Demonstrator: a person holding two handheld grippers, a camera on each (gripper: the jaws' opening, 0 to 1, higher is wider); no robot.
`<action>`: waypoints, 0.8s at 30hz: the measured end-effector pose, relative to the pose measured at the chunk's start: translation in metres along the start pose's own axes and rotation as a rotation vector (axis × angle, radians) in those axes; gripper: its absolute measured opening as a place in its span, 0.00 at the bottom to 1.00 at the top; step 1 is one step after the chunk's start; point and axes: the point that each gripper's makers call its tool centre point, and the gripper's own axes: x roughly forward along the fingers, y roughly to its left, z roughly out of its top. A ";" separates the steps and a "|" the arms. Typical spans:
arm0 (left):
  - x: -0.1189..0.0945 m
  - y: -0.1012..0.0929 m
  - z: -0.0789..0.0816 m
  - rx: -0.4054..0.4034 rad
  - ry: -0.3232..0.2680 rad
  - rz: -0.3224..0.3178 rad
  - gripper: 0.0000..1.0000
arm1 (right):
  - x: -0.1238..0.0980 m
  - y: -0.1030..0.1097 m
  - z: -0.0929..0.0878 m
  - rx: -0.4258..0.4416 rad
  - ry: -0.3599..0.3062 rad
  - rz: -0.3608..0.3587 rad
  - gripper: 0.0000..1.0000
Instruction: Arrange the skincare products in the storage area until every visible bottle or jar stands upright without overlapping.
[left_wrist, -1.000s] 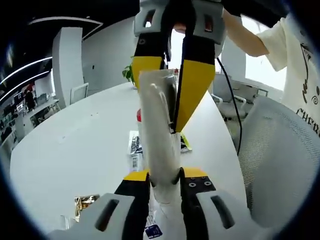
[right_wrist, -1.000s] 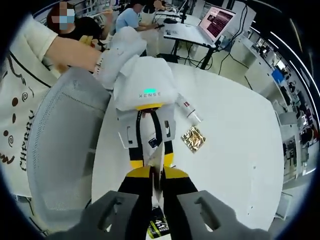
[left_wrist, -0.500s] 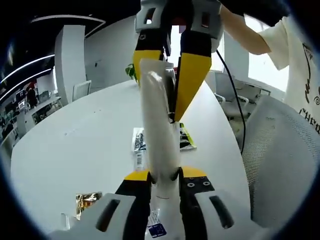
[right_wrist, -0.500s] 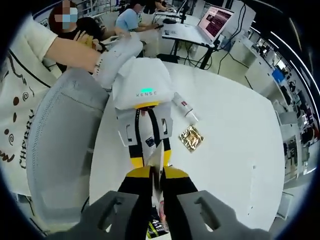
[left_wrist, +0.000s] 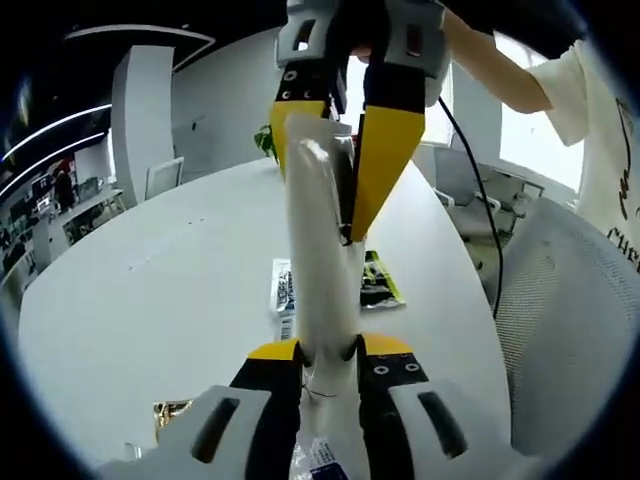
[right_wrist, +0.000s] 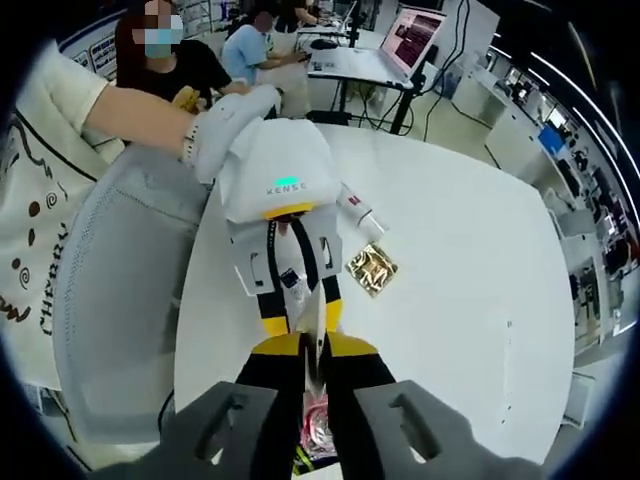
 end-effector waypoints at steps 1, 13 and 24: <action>0.001 0.001 0.000 -0.001 0.002 -0.001 0.19 | 0.000 -0.001 0.000 -0.001 0.002 -0.001 0.06; 0.005 0.003 0.002 -0.005 0.001 0.000 0.19 | -0.001 -0.005 -0.006 -0.002 0.015 0.008 0.07; 0.005 0.003 0.003 -0.004 0.005 0.004 0.19 | 0.000 -0.005 -0.008 -0.019 0.033 0.004 0.08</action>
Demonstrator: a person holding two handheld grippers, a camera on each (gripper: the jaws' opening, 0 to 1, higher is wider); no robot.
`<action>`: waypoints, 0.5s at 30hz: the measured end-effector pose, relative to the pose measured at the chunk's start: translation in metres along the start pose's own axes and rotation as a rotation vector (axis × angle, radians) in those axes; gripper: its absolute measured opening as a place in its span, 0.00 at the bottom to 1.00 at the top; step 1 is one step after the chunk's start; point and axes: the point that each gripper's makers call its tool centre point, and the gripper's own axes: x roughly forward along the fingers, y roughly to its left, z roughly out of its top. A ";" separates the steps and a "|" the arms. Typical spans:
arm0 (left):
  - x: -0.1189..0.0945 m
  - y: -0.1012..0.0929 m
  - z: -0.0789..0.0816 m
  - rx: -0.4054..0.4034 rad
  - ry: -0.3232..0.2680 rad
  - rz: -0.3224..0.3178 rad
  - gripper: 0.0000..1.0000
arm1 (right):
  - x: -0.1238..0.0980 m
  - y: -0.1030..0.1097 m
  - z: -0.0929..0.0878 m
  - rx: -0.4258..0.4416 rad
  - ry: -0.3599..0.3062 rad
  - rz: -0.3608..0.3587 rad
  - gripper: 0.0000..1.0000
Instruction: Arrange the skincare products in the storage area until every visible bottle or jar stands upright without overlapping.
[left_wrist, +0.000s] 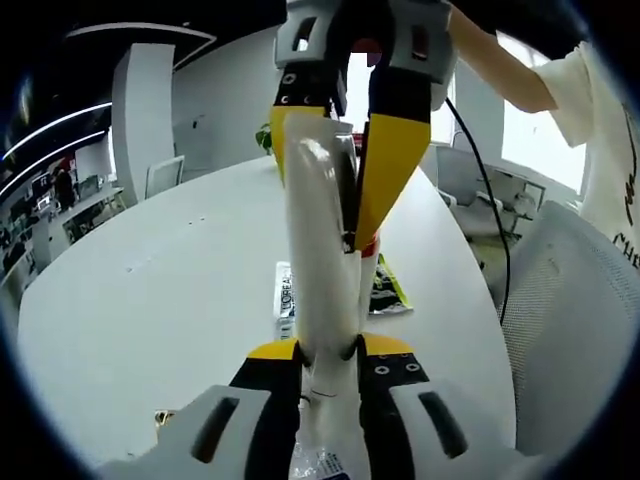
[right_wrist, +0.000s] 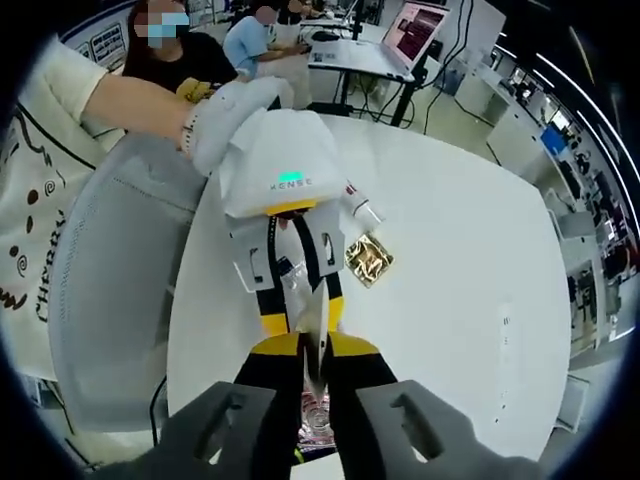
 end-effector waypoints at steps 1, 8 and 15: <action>0.000 0.000 0.000 0.004 -0.001 0.000 0.19 | 0.000 0.000 0.000 0.000 -0.001 0.000 0.08; 0.000 0.002 0.003 0.002 -0.016 0.009 0.22 | 0.001 -0.001 -0.002 -0.008 -0.006 -0.021 0.15; -0.004 0.008 0.006 -0.005 -0.024 0.049 0.27 | -0.004 -0.003 -0.003 0.013 -0.047 -0.061 0.31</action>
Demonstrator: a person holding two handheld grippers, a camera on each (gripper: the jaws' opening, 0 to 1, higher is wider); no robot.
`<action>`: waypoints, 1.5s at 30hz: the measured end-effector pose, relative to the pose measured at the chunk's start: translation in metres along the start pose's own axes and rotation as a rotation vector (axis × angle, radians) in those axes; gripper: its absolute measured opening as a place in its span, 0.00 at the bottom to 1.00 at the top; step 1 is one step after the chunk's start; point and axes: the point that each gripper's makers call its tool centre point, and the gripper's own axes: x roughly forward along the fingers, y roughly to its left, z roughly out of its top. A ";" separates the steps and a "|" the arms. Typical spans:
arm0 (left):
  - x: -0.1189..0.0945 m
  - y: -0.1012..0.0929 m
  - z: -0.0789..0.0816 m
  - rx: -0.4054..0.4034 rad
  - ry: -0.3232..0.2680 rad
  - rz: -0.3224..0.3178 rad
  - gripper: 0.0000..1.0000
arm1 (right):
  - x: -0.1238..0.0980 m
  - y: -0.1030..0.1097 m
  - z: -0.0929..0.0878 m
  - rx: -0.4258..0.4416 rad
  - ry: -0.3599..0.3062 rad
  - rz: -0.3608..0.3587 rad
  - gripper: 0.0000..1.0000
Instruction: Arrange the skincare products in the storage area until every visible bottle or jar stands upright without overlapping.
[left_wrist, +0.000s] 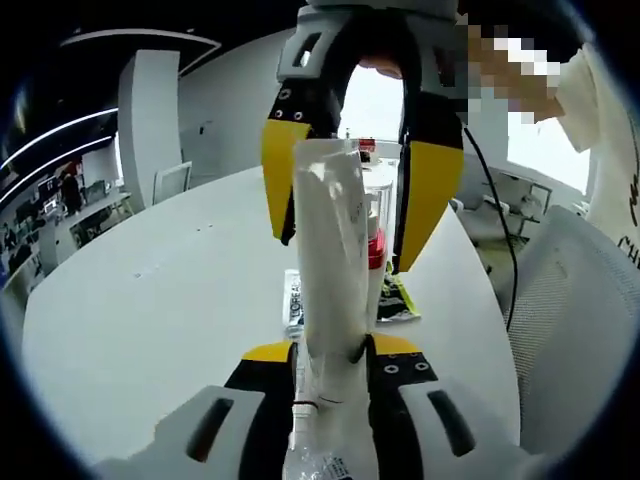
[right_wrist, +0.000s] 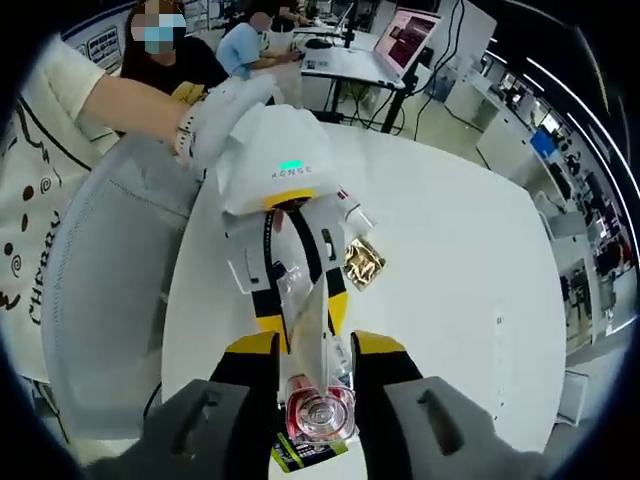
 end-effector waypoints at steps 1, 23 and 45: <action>-0.002 0.000 0.001 -0.002 0.001 0.003 0.28 | -0.001 0.000 -0.001 0.000 -0.003 -0.006 0.33; -0.049 0.005 0.013 0.075 -0.014 0.092 0.45 | -0.032 -0.004 -0.042 0.302 -0.214 -0.299 0.85; -0.102 0.064 -0.055 0.022 0.147 0.254 0.58 | -0.036 0.022 -0.068 0.473 -0.284 -0.387 0.88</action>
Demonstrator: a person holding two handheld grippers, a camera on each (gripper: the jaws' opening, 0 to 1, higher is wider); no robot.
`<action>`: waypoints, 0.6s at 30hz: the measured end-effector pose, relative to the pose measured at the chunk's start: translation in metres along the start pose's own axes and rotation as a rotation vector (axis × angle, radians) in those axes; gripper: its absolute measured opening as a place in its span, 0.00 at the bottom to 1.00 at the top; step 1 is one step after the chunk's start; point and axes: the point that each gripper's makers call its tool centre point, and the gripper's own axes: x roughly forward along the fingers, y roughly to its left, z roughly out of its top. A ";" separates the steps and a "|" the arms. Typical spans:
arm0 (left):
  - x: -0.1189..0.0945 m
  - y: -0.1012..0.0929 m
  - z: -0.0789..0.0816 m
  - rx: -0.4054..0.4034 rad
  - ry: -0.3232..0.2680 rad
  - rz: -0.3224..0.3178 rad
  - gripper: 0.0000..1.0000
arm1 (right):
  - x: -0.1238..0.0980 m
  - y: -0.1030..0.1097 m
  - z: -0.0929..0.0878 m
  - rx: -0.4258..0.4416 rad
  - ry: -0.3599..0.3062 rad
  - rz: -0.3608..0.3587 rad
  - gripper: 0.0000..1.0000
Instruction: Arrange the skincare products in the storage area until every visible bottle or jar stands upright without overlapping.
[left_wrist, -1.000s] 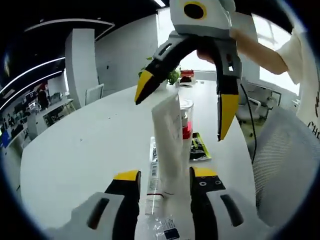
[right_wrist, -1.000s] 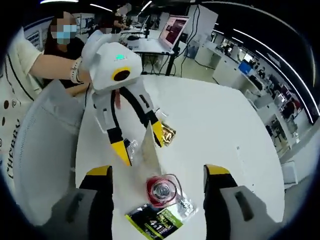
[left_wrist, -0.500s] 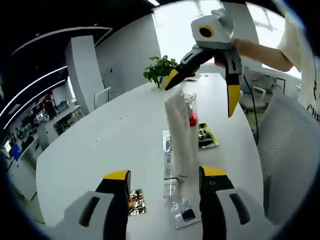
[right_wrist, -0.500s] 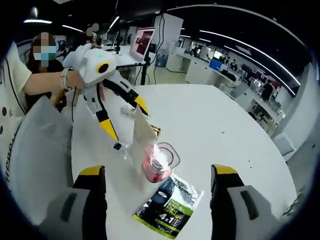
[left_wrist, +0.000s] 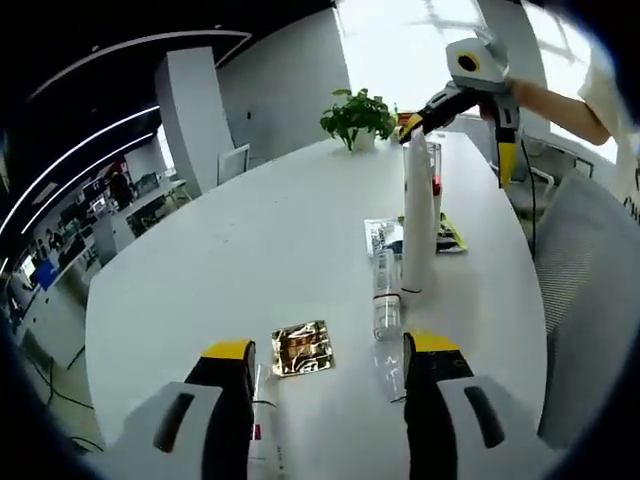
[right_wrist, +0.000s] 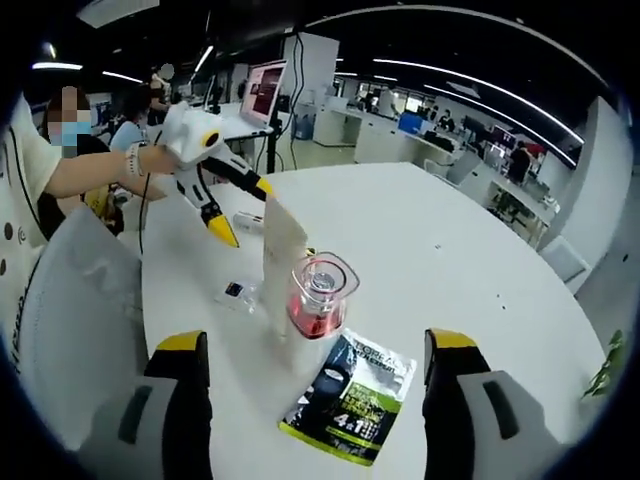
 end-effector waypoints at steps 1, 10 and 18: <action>0.000 0.001 -0.002 0.001 0.008 0.004 0.58 | 0.000 0.000 -0.001 0.003 0.000 -0.001 0.88; -0.002 0.042 -0.044 -0.079 0.124 0.123 0.61 | 0.005 0.007 -0.007 0.030 -0.003 0.013 0.88; 0.007 0.048 -0.067 -0.137 0.232 0.119 0.55 | 0.006 0.010 -0.012 0.047 -0.001 0.019 0.87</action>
